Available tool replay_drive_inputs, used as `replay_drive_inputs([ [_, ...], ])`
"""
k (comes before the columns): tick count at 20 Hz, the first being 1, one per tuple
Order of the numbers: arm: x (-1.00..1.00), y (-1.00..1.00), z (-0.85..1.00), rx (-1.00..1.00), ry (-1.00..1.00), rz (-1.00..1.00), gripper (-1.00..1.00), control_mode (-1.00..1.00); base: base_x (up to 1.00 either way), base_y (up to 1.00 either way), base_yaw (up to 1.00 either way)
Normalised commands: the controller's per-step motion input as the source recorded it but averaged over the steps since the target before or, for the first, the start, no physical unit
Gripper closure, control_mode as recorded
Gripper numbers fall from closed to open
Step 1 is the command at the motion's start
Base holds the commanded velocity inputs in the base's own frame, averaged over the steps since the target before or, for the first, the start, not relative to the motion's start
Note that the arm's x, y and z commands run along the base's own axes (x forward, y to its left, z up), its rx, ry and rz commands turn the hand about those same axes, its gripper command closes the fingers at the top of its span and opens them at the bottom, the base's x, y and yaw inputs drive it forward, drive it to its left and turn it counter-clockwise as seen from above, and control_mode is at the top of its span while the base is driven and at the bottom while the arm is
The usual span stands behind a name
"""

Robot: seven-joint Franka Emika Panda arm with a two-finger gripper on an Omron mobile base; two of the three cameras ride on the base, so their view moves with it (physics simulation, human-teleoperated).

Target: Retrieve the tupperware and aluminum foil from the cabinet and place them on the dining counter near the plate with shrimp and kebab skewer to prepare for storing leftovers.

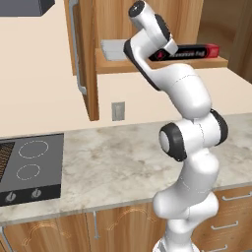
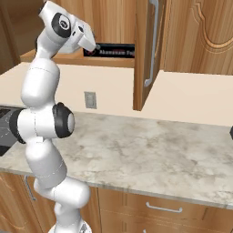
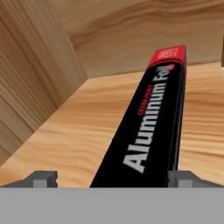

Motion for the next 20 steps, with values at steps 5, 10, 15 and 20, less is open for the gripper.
replay_drive_inputs([
  [5,0.17,0.00,-0.60,0.00,0.02,-0.09,-1.00,-1.00,0.00,0.00,0.00],
  [10,0.00,0.00,-0.82,-0.04,0.14,-0.06,1.00,-1.00,0.00,0.00,0.00],
  [15,-0.24,-0.01,0.04,0.00,-0.07,0.00,1.00,-1.00,0.00,0.00,0.00],
  [20,-1.00,0.38,0.14,-0.13,-0.41,0.00,1.00,-1.00,0.00,0.00,0.00],
])
